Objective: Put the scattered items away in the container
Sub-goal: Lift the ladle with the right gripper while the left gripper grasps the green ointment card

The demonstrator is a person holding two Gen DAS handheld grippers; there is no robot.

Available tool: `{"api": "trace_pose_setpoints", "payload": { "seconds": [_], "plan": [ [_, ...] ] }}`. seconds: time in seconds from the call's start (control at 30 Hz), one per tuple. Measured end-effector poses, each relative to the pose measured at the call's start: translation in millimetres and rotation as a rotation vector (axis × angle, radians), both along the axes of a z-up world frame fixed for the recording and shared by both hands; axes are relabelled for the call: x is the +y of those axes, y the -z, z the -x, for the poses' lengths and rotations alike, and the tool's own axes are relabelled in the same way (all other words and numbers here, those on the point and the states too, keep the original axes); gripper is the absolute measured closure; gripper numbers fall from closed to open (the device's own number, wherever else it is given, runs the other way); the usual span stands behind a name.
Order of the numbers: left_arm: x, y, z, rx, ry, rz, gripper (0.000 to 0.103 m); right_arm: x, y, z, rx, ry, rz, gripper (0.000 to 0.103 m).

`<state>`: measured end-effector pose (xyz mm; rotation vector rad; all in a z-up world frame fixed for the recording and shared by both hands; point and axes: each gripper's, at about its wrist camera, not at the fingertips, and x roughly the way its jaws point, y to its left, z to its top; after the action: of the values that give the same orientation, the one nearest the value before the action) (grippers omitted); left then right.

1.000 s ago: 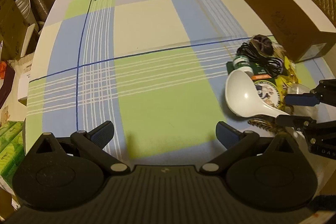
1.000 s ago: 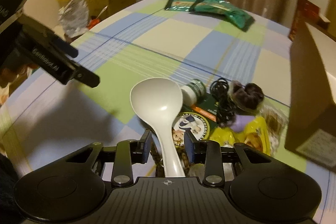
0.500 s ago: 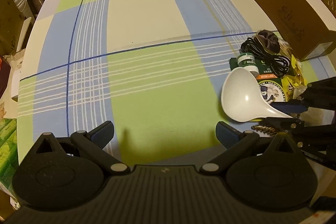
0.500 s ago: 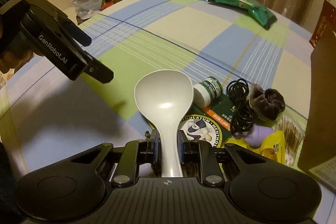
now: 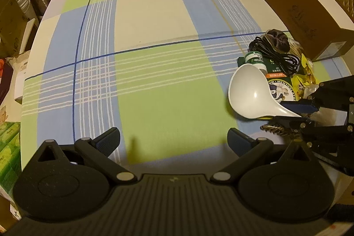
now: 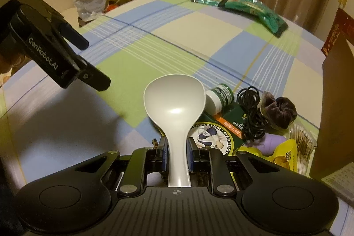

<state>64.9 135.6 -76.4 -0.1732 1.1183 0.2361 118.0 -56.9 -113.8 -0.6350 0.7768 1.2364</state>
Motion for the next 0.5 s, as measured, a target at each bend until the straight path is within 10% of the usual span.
{"api": "trace_pose_setpoints", "payload": {
  "seconds": [0.5],
  "plan": [
    [-18, -8, 8, -0.025, 0.026, -0.006, 0.001, -50, -48, 0, 0.053, 0.178, -0.151, 0.089]
  ]
}}
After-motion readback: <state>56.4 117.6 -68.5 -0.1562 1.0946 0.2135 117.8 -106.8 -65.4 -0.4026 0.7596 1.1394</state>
